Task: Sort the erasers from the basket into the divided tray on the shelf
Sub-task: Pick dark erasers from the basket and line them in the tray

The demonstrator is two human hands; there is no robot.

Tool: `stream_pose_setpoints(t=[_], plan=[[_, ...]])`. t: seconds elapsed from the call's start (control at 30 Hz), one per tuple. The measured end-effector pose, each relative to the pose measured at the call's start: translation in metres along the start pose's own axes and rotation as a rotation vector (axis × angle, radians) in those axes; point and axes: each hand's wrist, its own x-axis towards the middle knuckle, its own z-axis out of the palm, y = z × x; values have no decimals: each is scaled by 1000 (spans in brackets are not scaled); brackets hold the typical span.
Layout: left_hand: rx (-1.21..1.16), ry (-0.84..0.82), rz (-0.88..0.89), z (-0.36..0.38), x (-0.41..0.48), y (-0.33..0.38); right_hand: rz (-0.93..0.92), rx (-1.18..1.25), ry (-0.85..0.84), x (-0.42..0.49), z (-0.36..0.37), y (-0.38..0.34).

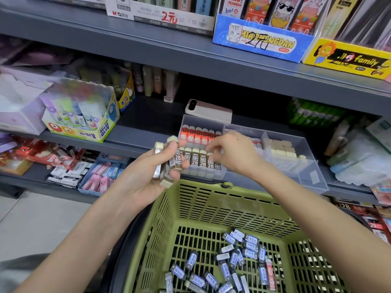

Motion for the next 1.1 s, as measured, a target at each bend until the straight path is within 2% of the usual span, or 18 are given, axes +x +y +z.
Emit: stream_pose_setpoints(t=[0.07,0.13,0.2,0.23,0.3,0.37,0.47,0.5,0.57,0.63,0.87,0.93,1.03,1.1], plan=[[47,-36,-10,-1,0,-2,12,-29,89,-4,-4,0],[104,-78,-9,-2,0,-4,-1,235,161,-11,-13,-6],[145,-113,-12,-2,1,-6,-71,699,70,-20,-25,-18],[157,-129,-14,-1,0,-7,-125,824,-12,-25,-29,-25],[168,-158,-15,1,-1,-10,-201,877,-120,-33,-32,-31],[166,-165,-18,2,-1,-12,-186,969,-150,-35,-32,-29],[122,-85,-18,1,-1,-10,-38,1178,-59,-27,-37,-12],[87,-55,-14,1,0,-8,20,1136,15,-22,-39,-4],[19,-27,8,-1,1,-5,96,899,122,-11,-41,11],[-14,-12,48,-2,3,-2,123,702,111,-3,-40,18],[-68,52,103,-7,6,0,39,359,96,7,-31,8],[-78,52,101,-9,7,-1,10,297,76,7,-27,7],[-107,55,87,-9,8,0,12,327,-21,1,-16,7],[-138,47,76,-8,9,0,38,351,7,-3,-11,11]])
